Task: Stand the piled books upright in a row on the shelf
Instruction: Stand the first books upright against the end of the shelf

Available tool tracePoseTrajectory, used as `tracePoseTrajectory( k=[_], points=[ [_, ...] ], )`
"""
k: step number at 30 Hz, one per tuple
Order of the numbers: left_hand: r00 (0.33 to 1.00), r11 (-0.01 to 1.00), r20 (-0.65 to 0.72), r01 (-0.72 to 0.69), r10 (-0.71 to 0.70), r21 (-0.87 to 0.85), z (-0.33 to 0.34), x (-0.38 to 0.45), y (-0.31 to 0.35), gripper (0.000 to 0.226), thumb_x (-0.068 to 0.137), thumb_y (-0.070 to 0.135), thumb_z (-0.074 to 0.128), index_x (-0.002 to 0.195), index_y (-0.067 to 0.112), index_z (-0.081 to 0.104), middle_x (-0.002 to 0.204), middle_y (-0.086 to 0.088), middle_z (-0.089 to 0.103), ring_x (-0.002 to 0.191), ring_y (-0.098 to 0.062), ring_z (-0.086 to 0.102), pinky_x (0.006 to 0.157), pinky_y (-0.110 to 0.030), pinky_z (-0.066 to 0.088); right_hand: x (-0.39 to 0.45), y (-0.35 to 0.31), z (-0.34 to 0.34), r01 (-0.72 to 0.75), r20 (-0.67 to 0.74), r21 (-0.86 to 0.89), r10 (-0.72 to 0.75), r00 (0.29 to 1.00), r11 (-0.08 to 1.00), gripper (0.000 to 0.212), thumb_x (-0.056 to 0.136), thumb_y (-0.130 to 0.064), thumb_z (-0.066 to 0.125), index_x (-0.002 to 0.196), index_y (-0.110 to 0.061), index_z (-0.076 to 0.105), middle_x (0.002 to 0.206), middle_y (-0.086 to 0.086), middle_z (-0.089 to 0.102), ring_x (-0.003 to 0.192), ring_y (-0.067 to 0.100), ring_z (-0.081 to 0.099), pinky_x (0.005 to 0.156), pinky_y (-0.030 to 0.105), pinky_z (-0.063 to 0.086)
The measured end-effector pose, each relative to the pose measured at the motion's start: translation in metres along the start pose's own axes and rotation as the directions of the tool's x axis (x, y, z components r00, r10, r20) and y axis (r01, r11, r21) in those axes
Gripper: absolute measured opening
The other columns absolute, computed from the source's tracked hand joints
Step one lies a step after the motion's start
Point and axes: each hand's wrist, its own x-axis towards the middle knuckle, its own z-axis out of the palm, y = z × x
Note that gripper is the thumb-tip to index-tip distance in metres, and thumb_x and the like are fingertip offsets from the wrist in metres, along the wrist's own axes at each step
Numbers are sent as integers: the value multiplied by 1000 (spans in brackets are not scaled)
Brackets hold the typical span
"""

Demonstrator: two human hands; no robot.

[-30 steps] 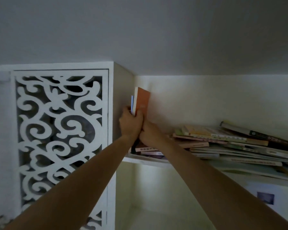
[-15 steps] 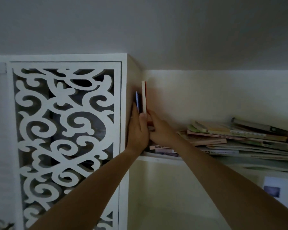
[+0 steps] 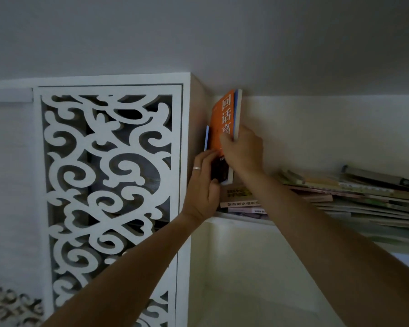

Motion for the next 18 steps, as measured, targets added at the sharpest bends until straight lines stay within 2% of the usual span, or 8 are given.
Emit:
tracePoseTrajectory(
  k=[3, 5, 9, 11, 12, 14, 16, 18],
  points=[
    [993, 995, 92, -78, 72, 70, -4, -4, 2, 74, 82, 12, 46, 154, -3, 34, 159, -18, 30, 149, -23, 36, 119, -29, 40, 22, -9, -14, -205, -9, -6, 205, 979, 979, 41, 99, -44, 55, 117, -9, 69, 108, 7, 74, 80, 17, 67, 52, 19, 39],
    [983, 977, 136, -147, 126, 156, -6, -7, 0, 79, 82, 7, 55, 157, -2, 30, 163, -17, 23, 153, -25, 30, 118, -37, 44, 30, -10, -26, -323, 52, 8, 323, 945, 946, 42, 99, -44, 53, 114, -9, 69, 107, 8, 73, 75, 18, 66, 52, 22, 40],
    [996, 970, 40, -87, 80, 226, -1, -11, -4, 59, 102, 6, 58, 156, 10, 34, 163, -12, 30, 151, -17, 33, 108, -48, 54, 25, -10, -34, -487, 219, 135, 453, 864, 863, 45, 99, -49, 52, 120, -12, 67, 107, 9, 74, 81, 22, 72, 72, 33, 60],
    [998, 977, -20, -47, 53, 207, 2, -9, 6, 52, 106, 11, 57, 152, 17, 36, 151, -9, 47, 136, -20, 53, 100, -47, 58, 16, -5, -36, -503, 278, 329, 427, 860, 799, 52, 100, -60, 44, 108, -15, 69, 100, 10, 76, 83, 25, 74, 80, 40, 62],
    [996, 975, -79, -22, 41, 223, 3, -5, 13, 46, 106, 11, 56, 148, 20, 38, 138, -8, 57, 121, -19, 63, 92, -45, 61, 11, -1, -37, -507, 326, 443, 394, 859, 739, 58, 103, -63, 35, 104, -17, 70, 94, 10, 77, 82, 25, 74, 79, 41, 62],
    [977, 955, -211, 48, 15, 291, 6, 4, 30, 29, 108, 13, 51, 135, 20, 43, 113, -5, 66, 90, -18, 69, 75, -43, 63, -1, 11, -38, -502, 410, 526, 313, 857, 687, 60, 107, -55, 26, 109, -19, 73, 94, 6, 80, 90, 27, 76, 80, 39, 60],
    [965, 925, -260, 129, -34, 357, 9, 19, 45, 19, 109, 16, 45, 127, 15, 45, 107, -7, 66, 82, -21, 70, 71, -43, 63, -11, 24, -32, -410, 467, 392, 206, 860, 824, 38, 106, -43, 38, 114, -32, 73, 102, -6, 79, 102, 22, 74, 89, 38, 59],
    [944, 897, -305, 241, -127, 372, 10, 35, 60, 26, 108, 16, 44, 132, 9, 44, 112, -14, 67, 89, -30, 72, 77, -47, 63, -20, 31, -30, -217, 535, 234, 61, 843, 948, 26, 104, -34, 52, 116, -53, 65, 113, -18, 73, 106, 6, 69, 97, 33, 56]
  ],
)
